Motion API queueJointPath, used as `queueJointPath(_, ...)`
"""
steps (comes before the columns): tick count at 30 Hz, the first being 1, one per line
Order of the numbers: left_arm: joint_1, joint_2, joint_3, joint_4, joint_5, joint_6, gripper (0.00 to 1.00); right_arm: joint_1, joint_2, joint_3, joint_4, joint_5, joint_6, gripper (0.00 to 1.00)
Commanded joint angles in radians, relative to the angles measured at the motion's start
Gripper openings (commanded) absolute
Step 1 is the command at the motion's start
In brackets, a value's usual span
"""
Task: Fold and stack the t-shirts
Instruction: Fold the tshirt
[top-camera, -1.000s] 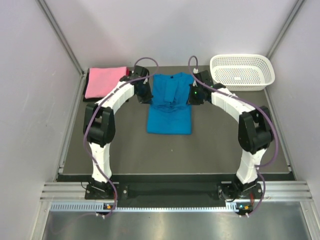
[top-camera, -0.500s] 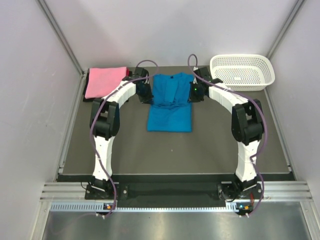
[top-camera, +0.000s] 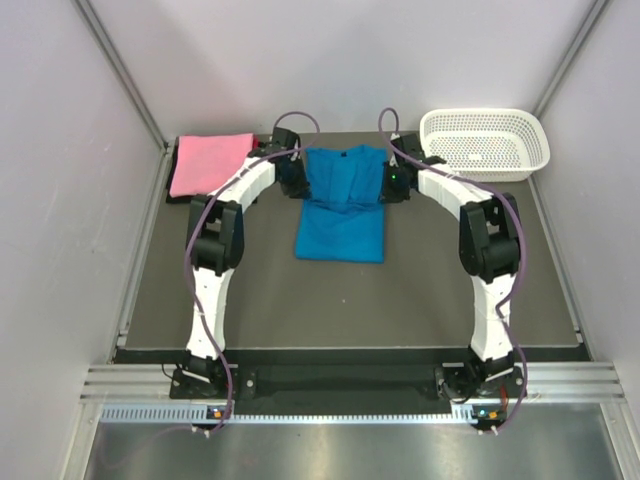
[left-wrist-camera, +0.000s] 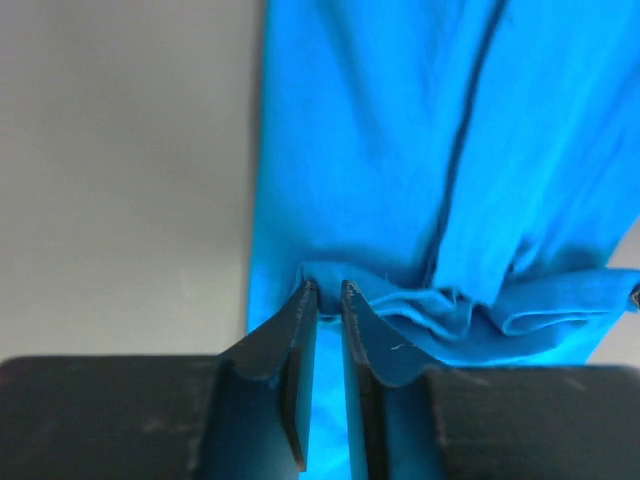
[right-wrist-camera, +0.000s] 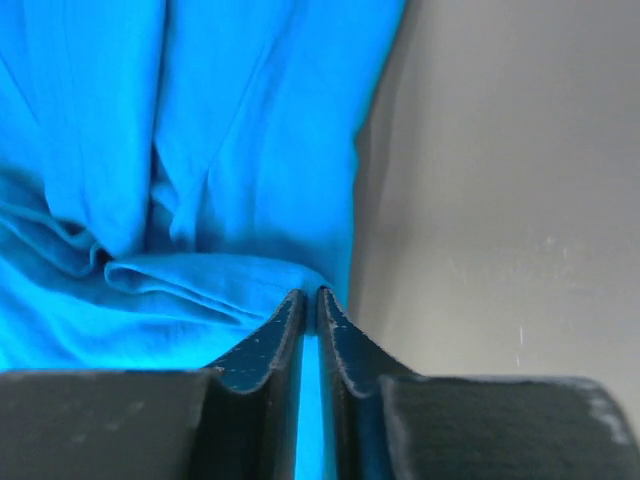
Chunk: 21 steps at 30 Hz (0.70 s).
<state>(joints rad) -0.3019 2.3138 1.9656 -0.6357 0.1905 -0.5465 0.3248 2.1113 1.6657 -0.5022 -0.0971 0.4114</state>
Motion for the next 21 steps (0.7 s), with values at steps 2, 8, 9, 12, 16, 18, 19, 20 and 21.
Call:
queueJointPath(2,0.006,-0.031,0.055,-0.025,-0.179,0.033,0.23,-0.015,0.016,0.104,0.034,0.000,-0.029,0.22)
queueJointPath(8,-0.026,-0.241,-0.174,0.090,-0.224,0.053,0.26,-0.003,-0.075,0.096,-0.029,-0.001,-0.026,0.26)
queueJointPath(9,-0.032,-0.276,-0.200,0.118,-0.197,0.046,0.27,0.002,-0.086,0.056,-0.018,-0.009,-0.025,0.25)
queueJointPath(12,-0.049,-0.317,-0.289,0.180,-0.099,0.027,0.23,0.022,-0.122,0.000,-0.024,-0.010,-0.023,0.18)
queueJointPath(16,-0.112,-0.291,-0.315,0.170,-0.108,0.019,0.20,0.030,-0.146,-0.060,-0.015,-0.015,-0.006,0.15)
queueJointPath(18,-0.129,-0.255,-0.303,0.154,-0.112,0.019,0.19,0.031,-0.157,-0.101,0.019,-0.047,0.006,0.14)
queueJointPath(19,-0.135,-0.245,-0.301,0.160,-0.109,0.010,0.19,0.033,-0.159,-0.115,0.036,-0.061,0.009,0.14)
queueJointPath(20,-0.137,-0.226,-0.300,0.169,-0.105,0.003,0.19,0.034,-0.155,-0.122,0.050,-0.078,0.015,0.14)
queueJointPath(21,-0.137,-0.217,-0.300,0.177,-0.103,-0.001,0.19,0.037,-0.146,-0.126,0.053,-0.079,0.018,0.14)
